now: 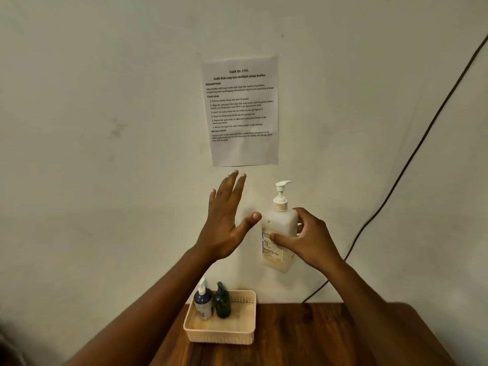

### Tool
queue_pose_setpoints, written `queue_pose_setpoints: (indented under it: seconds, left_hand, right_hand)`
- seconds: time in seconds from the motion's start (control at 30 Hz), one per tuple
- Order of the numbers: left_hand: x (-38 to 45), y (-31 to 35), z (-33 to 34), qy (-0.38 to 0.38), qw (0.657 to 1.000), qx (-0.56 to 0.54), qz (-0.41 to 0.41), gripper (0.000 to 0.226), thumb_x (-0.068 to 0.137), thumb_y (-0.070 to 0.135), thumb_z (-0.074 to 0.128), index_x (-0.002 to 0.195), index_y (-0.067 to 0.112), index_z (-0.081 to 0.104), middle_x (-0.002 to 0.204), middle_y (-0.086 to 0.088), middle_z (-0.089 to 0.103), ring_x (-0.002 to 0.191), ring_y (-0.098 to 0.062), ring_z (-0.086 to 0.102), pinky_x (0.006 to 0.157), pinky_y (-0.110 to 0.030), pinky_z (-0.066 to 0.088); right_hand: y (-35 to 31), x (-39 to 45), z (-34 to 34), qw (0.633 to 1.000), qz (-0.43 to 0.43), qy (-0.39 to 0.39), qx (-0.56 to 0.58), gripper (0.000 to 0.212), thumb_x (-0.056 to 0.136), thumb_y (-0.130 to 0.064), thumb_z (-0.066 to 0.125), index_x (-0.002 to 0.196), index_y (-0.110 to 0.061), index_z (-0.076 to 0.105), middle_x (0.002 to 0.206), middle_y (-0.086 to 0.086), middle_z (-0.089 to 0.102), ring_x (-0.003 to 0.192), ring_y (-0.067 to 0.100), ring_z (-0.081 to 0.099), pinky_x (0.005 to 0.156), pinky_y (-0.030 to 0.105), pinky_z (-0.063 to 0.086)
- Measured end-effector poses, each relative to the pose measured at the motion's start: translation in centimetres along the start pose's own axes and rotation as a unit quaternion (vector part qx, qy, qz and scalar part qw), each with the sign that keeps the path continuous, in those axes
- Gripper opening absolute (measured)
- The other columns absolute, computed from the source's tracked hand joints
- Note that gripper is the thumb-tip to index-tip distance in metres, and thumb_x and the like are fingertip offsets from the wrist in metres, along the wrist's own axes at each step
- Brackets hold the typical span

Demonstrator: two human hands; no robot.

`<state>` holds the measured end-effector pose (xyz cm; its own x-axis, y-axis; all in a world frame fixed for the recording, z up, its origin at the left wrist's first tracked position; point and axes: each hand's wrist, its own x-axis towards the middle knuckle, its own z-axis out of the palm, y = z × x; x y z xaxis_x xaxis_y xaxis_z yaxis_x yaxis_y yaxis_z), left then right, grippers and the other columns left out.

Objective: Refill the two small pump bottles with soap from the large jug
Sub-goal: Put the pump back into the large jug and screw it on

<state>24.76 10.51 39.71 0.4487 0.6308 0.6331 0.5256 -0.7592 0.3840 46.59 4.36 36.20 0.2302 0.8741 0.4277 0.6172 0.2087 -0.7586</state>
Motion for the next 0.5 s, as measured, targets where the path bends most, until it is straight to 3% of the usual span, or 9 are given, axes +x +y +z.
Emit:
queue_pose_setpoints:
  seconds: [0.27, 0.5]
  left_hand:
    - [-0.6, -4.6, 7.2, -0.032, 0.998, 0.038, -0.031, 0.091, 0.091, 0.076, 0.028, 0.165, 0.028, 0.007, 0.174, 0.004, -0.005, 0.16, -0.015, -0.008, 0.126, -0.06, -0.001]
    - [-2.7, -10.2, 15.4, -0.089, 0.992, 0.056, -0.067, 0.089, 0.092, 0.075, 0.029, 0.165, 0.03, 0.006, 0.174, 0.005, -0.005, 0.16, -0.014, -0.01, 0.127, -0.059, 0.0]
  right_hand:
    - [8.6, 1.9, 2.8, 0.998, 0.048, -0.025, -0.031, 0.07, 0.057, -0.061, 0.08, 0.116, -0.036, 0.053, 0.101, -0.015, 0.065, 0.09, 0.005, 0.062, 0.074, 0.034, 0.057]
    - [17.7, 2.1, 7.5, 0.994, 0.083, -0.067, -0.035, 0.077, 0.06, -0.06, 0.081, 0.125, -0.033, 0.051, 0.113, -0.015, 0.064, 0.1, 0.009, 0.062, 0.082, 0.036, 0.057]
